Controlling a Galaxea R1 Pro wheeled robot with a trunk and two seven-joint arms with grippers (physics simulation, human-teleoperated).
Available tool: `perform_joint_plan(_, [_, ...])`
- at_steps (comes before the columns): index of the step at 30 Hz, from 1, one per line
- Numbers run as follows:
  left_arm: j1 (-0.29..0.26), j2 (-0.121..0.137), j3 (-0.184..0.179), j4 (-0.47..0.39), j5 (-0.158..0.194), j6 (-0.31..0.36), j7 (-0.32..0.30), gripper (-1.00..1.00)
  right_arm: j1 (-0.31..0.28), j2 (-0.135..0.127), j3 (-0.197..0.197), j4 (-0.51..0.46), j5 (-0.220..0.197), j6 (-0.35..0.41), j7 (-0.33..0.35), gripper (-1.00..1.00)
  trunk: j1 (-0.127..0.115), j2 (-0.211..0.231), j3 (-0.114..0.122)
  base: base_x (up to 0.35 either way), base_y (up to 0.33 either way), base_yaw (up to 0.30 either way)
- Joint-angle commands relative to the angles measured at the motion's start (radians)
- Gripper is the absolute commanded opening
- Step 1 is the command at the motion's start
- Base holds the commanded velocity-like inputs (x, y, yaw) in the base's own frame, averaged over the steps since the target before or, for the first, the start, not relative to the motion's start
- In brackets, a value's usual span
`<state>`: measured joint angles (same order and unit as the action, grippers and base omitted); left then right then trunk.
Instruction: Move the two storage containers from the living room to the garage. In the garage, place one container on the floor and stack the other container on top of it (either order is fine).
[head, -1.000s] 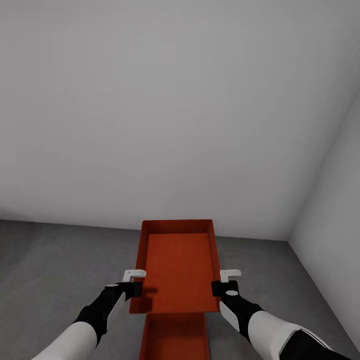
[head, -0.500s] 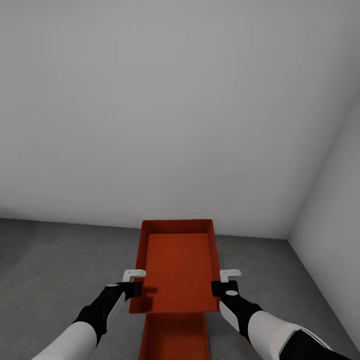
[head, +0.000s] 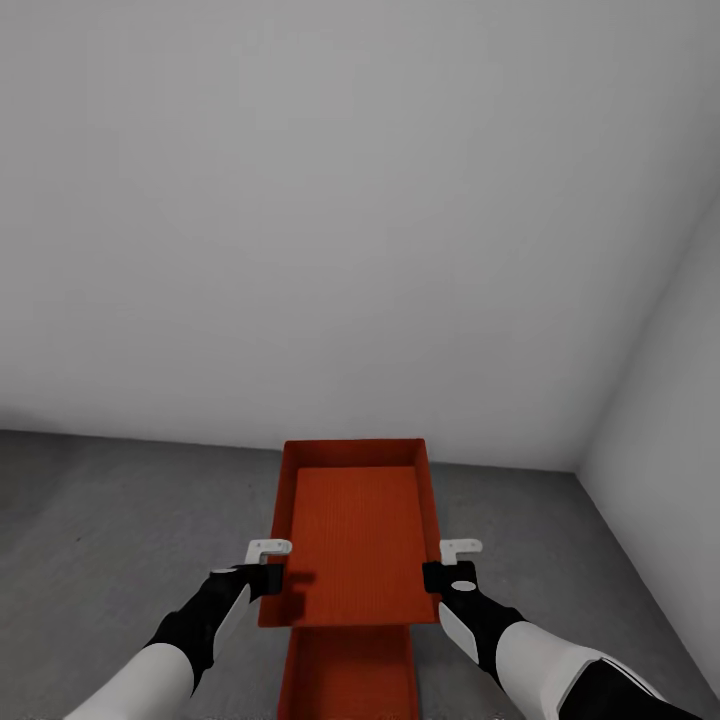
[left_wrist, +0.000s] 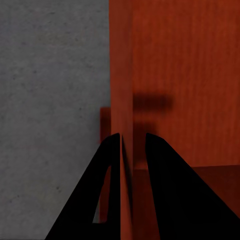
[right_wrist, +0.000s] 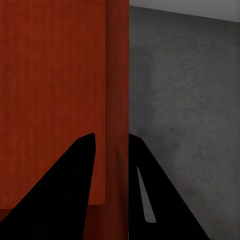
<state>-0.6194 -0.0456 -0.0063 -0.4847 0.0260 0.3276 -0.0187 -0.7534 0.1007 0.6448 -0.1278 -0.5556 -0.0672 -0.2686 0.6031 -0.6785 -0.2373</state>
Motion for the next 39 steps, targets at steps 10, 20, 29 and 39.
perform_joint_plan(10, [0.000,0.001,0.011,0.001,0.002,0.006,0.003,-1.00,-0.001,-0.013,-0.039,-0.001,0.008,-0.026,-0.055,-1.00,0.000,-0.001,-0.017,0.000,0.000,0.000])
perform_joint_plan(20, [0.000,0.001,0.011,0.001,0.002,0.007,0.005,-1.00,-0.001,-0.013,-0.039,-0.001,0.008,-0.026,-0.055,-1.00,0.000,-0.001,-0.033,0.000,0.000,0.000])
perform_joint_plan(29, [0.000,0.001,0.011,0.002,0.003,0.007,0.005,-1.00,-0.001,-0.013,-0.039,-0.001,0.008,-0.026,-0.055,-1.00,0.000,-0.001,-0.047,0.000,0.000,0.000])
perform_joint_plan(39, [0.000,0.001,0.011,0.002,0.004,0.007,0.005,-1.00,-0.001,-0.013,-0.039,-0.001,0.008,-0.026,-0.055,-1.00,0.000,-0.001,-0.063,0.000,0.000,0.000])
